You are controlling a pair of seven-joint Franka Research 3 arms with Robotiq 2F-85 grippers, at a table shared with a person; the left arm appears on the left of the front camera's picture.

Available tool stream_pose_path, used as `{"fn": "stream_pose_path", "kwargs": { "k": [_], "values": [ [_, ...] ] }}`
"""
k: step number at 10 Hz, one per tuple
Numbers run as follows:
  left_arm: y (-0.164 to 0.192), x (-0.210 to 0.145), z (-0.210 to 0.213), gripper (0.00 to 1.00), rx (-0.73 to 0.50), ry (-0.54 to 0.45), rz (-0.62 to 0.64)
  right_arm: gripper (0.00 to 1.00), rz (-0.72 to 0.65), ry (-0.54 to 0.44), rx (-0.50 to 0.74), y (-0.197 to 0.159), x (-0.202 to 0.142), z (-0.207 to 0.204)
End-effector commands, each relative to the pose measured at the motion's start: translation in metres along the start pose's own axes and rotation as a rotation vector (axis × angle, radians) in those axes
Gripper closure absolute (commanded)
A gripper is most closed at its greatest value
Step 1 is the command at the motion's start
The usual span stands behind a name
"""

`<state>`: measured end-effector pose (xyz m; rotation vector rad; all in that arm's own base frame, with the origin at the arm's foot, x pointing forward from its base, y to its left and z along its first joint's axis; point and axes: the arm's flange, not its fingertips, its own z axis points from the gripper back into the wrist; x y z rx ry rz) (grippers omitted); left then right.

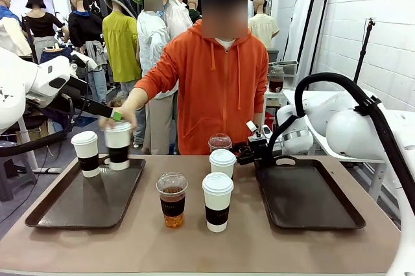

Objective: Distribute the coffee onto the tray.
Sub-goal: Pick up one iced Americano and place it on the right Handle tray.

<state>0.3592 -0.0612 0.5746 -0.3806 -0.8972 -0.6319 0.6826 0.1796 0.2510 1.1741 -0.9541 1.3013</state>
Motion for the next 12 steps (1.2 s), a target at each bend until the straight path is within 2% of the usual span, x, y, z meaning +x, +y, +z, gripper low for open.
{"fn": "stream_pose_path", "kwargs": {
  "k": [1, 11, 12],
  "values": [
    [0.001, -0.001, 0.000, 0.00, -0.004, 0.001, 0.005, 0.00, -0.026, -0.008, -0.015, -0.012, 0.003, -0.010],
    [0.001, -0.001, 0.000, 0.00, -0.004, 0.001, 0.005, 0.00, -0.077, 0.006, 0.028, -0.019, -0.001, -0.034],
    [0.001, -0.001, 0.000, 0.00, -0.004, 0.001, 0.005, 0.16, -0.079, 0.011, 0.028, -0.018, -0.001, -0.035]
  ]
}}
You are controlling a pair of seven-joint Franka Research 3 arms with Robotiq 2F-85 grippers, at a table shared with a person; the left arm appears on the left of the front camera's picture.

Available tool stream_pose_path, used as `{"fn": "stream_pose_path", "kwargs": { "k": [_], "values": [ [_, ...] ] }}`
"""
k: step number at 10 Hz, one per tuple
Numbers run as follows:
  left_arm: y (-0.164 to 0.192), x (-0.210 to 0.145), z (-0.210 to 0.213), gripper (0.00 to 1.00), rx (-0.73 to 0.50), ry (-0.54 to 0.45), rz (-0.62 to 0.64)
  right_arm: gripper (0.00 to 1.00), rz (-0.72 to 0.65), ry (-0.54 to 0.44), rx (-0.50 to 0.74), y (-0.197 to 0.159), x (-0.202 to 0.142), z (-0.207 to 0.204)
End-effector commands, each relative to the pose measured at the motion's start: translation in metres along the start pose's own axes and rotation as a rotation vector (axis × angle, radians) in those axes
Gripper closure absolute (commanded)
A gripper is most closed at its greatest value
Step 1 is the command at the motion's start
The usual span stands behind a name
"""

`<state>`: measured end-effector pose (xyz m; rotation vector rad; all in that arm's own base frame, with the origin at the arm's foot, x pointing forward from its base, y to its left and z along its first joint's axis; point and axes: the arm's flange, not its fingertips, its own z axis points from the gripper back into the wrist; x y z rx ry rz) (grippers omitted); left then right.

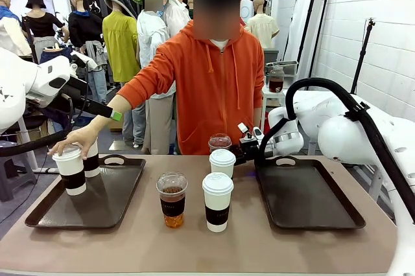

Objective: Distribute the coffee onto the tray.
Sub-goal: Pick up one iced Americano and place it on the right Handle tray.

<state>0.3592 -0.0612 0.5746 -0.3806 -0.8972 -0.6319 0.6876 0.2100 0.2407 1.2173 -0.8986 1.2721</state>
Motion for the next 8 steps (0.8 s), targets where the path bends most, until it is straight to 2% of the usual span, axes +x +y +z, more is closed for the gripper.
{"fn": "stream_pose_path", "kwargs": {
  "k": [1, 5, 8],
  "values": [
    [0.001, -0.001, 0.000, 0.00, -0.004, 0.001, 0.005, 0.35, -0.013, 0.004, -0.014, -0.010, 0.003, -0.004],
    [0.001, -0.001, 0.000, 0.00, -0.004, 0.001, 0.005, 0.35, -0.027, -0.021, -0.007, -0.010, 0.005, 0.002],
    [0.001, -0.001, 0.000, 0.00, -0.004, 0.001, 0.005, 0.35, -0.006, -0.062, -0.028, 0.008, 0.038, 0.031]
  ]
}}
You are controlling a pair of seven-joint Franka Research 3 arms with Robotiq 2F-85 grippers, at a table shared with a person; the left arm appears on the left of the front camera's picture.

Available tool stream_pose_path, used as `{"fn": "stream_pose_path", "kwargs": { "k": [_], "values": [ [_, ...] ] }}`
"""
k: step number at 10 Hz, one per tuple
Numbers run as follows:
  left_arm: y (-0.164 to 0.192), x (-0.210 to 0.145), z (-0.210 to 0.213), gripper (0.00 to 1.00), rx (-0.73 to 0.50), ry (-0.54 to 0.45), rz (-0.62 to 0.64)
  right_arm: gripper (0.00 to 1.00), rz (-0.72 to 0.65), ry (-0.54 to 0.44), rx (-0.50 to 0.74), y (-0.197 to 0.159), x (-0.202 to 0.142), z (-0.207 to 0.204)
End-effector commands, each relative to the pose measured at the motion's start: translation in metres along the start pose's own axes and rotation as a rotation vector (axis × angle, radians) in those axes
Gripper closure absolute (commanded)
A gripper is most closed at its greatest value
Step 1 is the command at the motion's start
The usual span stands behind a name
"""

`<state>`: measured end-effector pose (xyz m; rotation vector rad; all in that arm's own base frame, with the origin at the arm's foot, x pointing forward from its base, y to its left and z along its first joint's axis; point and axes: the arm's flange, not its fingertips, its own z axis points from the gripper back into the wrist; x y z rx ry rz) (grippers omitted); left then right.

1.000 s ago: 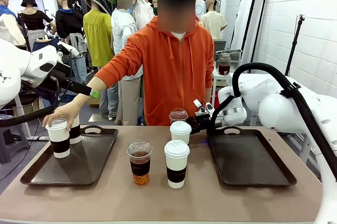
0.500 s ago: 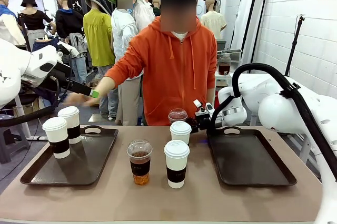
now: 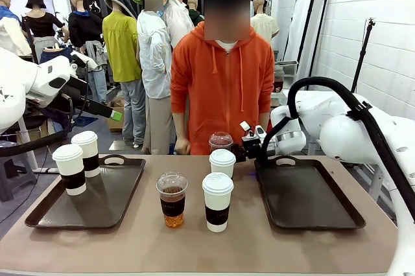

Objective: Distribute the coffee onto the tray.
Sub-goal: Pick up one iced Americano and place it on the right Handle tray.

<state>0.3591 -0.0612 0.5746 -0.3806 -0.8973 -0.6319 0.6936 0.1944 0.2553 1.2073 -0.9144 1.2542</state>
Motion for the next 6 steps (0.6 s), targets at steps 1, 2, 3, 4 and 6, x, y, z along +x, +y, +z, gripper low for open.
{"fn": "stream_pose_path", "kwargs": {
  "k": [1, 2, 3, 4, 6],
  "values": [
    [0.001, -0.001, 0.000, 0.00, -0.004, 0.001, 0.005, 0.35, -0.005, -0.056, -0.025, 0.017, 0.040, 0.026],
    [0.001, -0.001, 0.000, 0.00, -0.004, 0.001, 0.005, 0.35, -0.012, -0.060, -0.042, 0.022, 0.051, 0.041],
    [0.001, -0.001, 0.000, 0.00, -0.004, 0.001, 0.005, 0.35, -0.016, -0.060, -0.053, 0.027, 0.059, 0.056],
    [0.001, -0.001, 0.000, 0.00, -0.004, 0.001, 0.005, 0.35, -0.010, -0.058, -0.072, 0.035, 0.066, 0.073],
    [0.001, -0.001, 0.000, 0.00, -0.004, 0.001, 0.005, 0.35, 0.000, -0.057, -0.093, 0.052, 0.068, 0.106]
  ]
}}
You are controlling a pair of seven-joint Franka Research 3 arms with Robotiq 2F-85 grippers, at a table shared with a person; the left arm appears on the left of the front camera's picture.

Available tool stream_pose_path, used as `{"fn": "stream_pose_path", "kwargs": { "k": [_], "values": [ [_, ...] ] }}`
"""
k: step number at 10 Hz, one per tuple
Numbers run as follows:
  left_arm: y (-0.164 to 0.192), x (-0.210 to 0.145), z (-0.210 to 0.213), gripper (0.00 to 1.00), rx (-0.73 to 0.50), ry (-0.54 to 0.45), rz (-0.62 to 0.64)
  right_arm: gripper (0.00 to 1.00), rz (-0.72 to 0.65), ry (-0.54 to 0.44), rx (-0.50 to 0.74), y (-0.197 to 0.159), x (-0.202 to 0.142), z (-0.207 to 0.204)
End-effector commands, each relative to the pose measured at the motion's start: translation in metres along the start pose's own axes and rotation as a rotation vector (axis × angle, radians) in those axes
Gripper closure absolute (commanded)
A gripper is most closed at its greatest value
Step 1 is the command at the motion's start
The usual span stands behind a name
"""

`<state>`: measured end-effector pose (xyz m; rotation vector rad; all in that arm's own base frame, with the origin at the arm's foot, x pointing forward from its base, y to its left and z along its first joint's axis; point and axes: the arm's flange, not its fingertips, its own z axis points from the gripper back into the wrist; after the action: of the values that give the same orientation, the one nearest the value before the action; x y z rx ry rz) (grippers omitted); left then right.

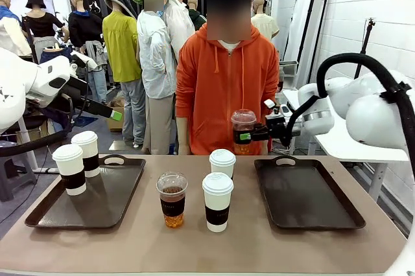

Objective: Distribute the coffee onto the tray.
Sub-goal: Pick up one iced Americano and place it on the right Handle tray.

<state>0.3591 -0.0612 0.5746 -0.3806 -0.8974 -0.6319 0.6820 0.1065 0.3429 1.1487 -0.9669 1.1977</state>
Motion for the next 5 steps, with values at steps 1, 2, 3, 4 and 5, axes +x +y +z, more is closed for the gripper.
{"fn": "stream_pose_path", "kwargs": {
  "k": [1, 2, 3, 4, 5],
  "values": [
    [0.001, -0.001, 0.000, 0.00, -0.004, 0.002, 0.005, 0.35, 0.018, -0.033, -0.028, 0.026, 0.000, 0.027],
    [0.001, -0.001, 0.000, 0.00, -0.004, 0.002, 0.005, 0.35, 0.033, -0.023, -0.034, 0.033, -0.004, 0.043],
    [0.001, -0.001, 0.000, 0.00, -0.004, 0.002, 0.005, 0.35, 0.044, -0.015, -0.047, 0.039, -0.008, 0.058],
    [0.001, -0.001, 0.000, 0.00, -0.004, 0.002, 0.005, 0.35, 0.051, -0.018, -0.058, 0.046, -0.014, 0.072],
    [0.001, -0.001, 0.000, 0.00, -0.004, 0.002, 0.005, 0.35, 0.055, -0.022, -0.052, 0.050, -0.019, 0.080]
  ]
}}
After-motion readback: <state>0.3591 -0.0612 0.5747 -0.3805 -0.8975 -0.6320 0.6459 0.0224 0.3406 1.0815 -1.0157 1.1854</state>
